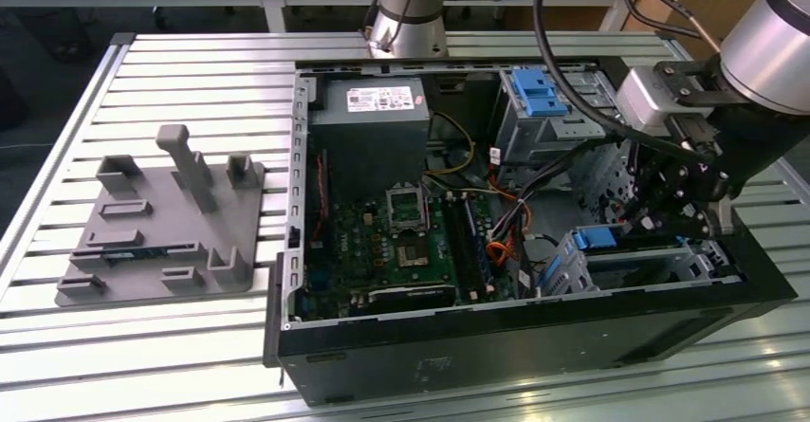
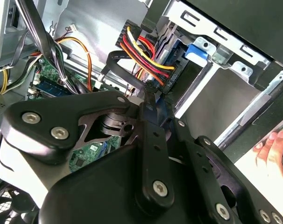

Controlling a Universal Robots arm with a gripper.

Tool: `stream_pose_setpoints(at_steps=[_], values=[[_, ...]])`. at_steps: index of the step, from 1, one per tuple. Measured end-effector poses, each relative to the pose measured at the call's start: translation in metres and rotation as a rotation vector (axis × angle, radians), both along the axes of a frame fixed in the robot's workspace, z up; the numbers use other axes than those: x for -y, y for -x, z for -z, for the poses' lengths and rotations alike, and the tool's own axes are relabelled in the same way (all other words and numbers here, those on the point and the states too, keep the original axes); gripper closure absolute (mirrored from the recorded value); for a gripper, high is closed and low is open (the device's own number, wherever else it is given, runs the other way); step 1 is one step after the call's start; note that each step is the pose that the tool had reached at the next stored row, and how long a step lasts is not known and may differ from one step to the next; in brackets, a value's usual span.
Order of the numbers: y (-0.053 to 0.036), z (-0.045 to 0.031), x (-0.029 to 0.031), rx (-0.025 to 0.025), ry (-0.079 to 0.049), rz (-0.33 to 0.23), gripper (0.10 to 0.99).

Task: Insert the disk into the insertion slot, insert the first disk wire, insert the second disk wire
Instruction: 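Insert the second disk wire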

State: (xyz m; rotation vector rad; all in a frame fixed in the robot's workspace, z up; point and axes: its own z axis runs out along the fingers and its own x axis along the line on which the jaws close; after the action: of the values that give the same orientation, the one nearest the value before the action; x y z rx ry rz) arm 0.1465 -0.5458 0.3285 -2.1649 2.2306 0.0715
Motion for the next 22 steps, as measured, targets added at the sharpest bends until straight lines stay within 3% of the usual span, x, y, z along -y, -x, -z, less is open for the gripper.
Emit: stream_pose_setpoints(at_steps=[11, 13, 14, 15, 16, 22], values=[[0.0, 0.0028, 0.0013, 0.0, 0.0, -0.009, 0.875], [0.0, 0.0024, 0.0013, 0.0, 0.0, -0.01, 0.757], [0.0, 0.0014, 0.0013, 0.0, 0.0, -0.01, 0.757], [0.0, -0.0005, 0.0013, 0.0002, 0.0, -0.01, 0.757], [0.0, -0.0035, 0.0013, 0.0004, -0.001, -0.01, 0.694], [0.0, -0.0298, 0.0013, 0.0009, -0.001, -0.01, 0.694]])
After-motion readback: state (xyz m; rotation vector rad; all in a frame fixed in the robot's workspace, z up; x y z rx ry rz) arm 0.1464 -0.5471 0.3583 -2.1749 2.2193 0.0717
